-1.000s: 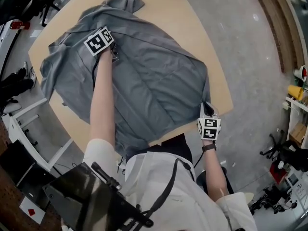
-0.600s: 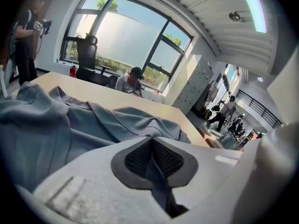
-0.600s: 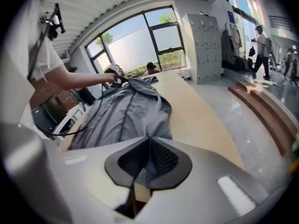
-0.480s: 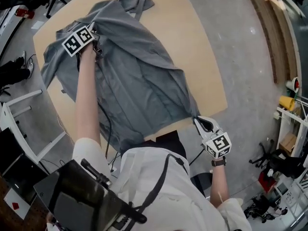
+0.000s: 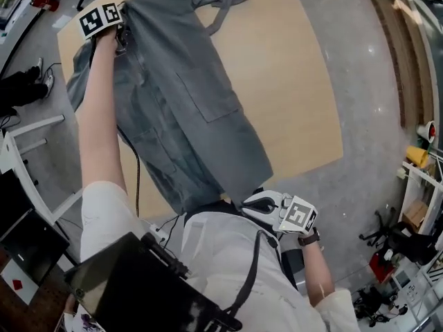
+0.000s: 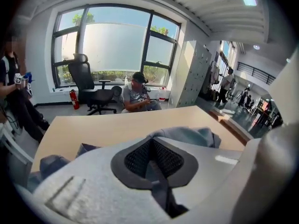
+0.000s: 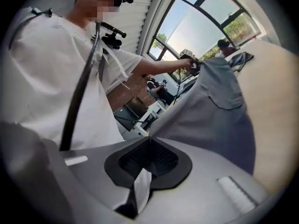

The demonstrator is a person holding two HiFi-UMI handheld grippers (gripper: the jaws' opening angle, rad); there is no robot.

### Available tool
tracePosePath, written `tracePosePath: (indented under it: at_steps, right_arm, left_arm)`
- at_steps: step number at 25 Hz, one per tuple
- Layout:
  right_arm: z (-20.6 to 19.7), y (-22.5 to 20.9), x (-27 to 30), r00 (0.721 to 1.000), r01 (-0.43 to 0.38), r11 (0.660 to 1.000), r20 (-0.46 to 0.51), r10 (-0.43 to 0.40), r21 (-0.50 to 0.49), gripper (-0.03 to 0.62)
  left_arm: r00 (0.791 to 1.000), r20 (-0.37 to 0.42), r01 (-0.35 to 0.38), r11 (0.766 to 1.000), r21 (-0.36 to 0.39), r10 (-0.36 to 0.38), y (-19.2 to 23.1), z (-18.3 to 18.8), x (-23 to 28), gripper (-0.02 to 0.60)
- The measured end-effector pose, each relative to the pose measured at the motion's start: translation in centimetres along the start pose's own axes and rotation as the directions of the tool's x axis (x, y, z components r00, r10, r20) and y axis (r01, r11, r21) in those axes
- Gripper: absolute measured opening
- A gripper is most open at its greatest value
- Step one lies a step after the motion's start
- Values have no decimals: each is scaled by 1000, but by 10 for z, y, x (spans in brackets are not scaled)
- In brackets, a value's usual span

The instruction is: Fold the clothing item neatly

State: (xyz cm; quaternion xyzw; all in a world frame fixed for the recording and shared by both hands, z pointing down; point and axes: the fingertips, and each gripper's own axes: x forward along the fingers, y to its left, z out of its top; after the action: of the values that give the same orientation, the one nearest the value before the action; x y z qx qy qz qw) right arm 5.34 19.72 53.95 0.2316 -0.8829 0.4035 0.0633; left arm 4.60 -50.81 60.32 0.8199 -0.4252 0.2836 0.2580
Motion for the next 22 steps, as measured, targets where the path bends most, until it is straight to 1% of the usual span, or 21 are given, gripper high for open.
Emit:
tracePosePath:
  at_steps: [1,3,5,7,8,9,10,12,13,15,17,19,22]
  right_arm:
    - [-4,0,16,999,-36,999,-27,35,-7,17]
    - [-16,-3,50,988,-84,996,-129,80,-21,17]
    - [-34,-11,81,968,-91,996,-236,82,-25,17]
    - [-52,-26,104,946,-53,998,-321,41,-30,17]
    - [-60,-36,112,935,-23,999,-355,9,-34,19]
    - [-67,-43,118,924,8,999,-381,-21,-36,30]
    - [-72,-48,122,918,32,999,-394,-42,-32,65]
    - [-70,-53,125,923,59,998,-380,-64,-23,206]
    - [-64,-55,124,931,66,998,-359,-70,-25,215]
    - [-43,-63,117,949,81,996,-303,-92,-49,209]
    - [-18,-75,105,960,116,989,-246,-134,-88,189]
    - [11,-85,96,963,166,978,-194,-189,-126,164]
    - [64,-104,95,961,234,955,-108,-256,-185,163]
  left_arm:
    - [1000,-19,-14,1000,24,14,7,-6,6,12]
    - [997,-61,-37,997,69,41,21,-22,18,11]
    - [993,-100,-55,993,104,66,33,-41,27,12]
    - [989,-122,-70,989,131,86,43,-56,34,15]
    - [988,-123,-74,988,138,91,47,-60,35,38]
    - [989,-116,-72,988,136,88,48,-63,34,82]
    - [991,-107,-66,989,130,80,49,-65,30,111]
    - [995,-86,-48,992,117,58,48,-72,16,130]
    - [996,-75,-40,992,118,49,47,-74,6,130]
    - [998,-49,-26,992,122,33,45,-75,-19,130]
    - [1000,-17,-5,993,116,7,36,-76,-48,130]
    - [999,16,29,994,106,-31,21,-79,-81,129]
    - [994,86,59,995,84,-66,7,-77,-140,129]
